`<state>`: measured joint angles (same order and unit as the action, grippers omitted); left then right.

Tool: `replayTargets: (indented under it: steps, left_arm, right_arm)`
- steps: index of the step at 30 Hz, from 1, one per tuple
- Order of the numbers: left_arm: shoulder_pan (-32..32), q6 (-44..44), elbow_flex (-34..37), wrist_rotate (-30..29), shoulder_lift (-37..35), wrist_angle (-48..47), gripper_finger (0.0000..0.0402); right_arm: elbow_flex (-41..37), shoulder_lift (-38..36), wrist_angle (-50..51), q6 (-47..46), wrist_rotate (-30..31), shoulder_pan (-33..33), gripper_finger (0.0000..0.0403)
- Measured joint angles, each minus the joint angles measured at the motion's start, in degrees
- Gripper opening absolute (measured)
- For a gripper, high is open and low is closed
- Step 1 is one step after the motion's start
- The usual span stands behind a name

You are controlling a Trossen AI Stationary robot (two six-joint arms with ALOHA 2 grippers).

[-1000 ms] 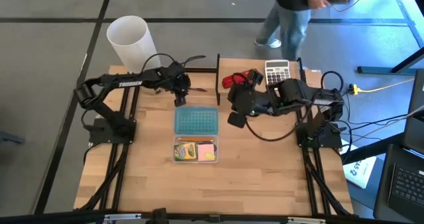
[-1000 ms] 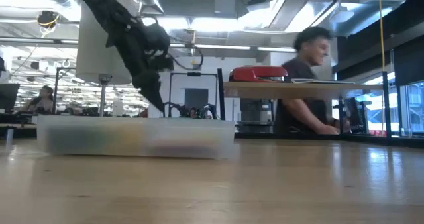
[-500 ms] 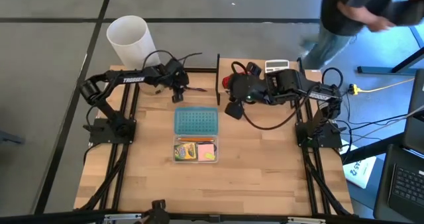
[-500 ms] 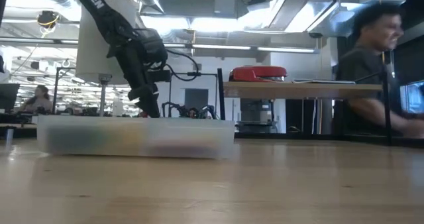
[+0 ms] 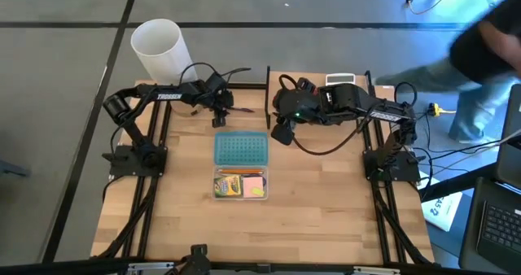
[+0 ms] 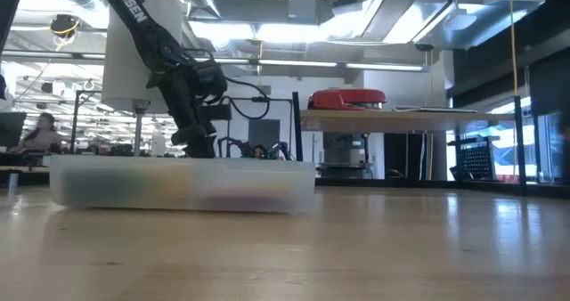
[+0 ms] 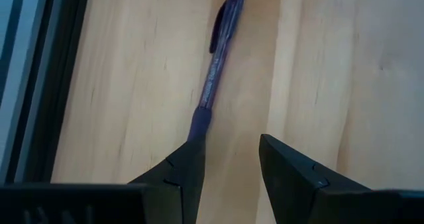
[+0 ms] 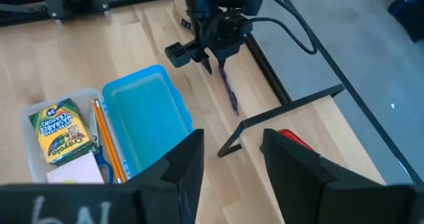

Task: Pack school essentials
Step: Put the black pen into the blue supply box

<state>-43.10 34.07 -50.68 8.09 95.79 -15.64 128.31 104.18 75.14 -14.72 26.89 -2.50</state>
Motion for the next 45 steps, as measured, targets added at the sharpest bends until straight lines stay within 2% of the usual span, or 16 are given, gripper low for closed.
replayTargets:
  steps: [5,11,16,19,24,45]
  left_arm:
    - [0.4,-0.29,0.0,-0.49,0.0,-0.02,0.0135]
    - [3.44,0.5,-0.11,-6.37,-0.67,-0.22,0.0135]
    - [5.96,0.6,-2.94,-6.64,-0.68,-1.79,0.0135]
    - [6.29,0.6,-4.53,-5.35,-0.68,-1.22,0.0135]
    - [4.38,0.56,-5.33,1.65,0.2,-1.49,0.0135]
    - [0.09,1.09,-5.35,1.97,8.24,1.79,0.0135]
  right_arm:
    - [-0.02,0.0,-0.29,0.04,0.0,0.26,0.0156]
    - [-0.02,0.0,-0.3,0.01,0.0,0.26,0.0156]
    - [-0.02,0.0,-0.29,0.01,-0.01,0.26,0.0156]
    - [-0.02,0.0,-0.29,0.02,0.0,0.26,0.0156]
    - [-0.02,0.0,-0.29,0.11,0.0,0.26,0.0156]
    - [-0.02,0.0,-0.29,0.24,0.0,0.26,0.0156]
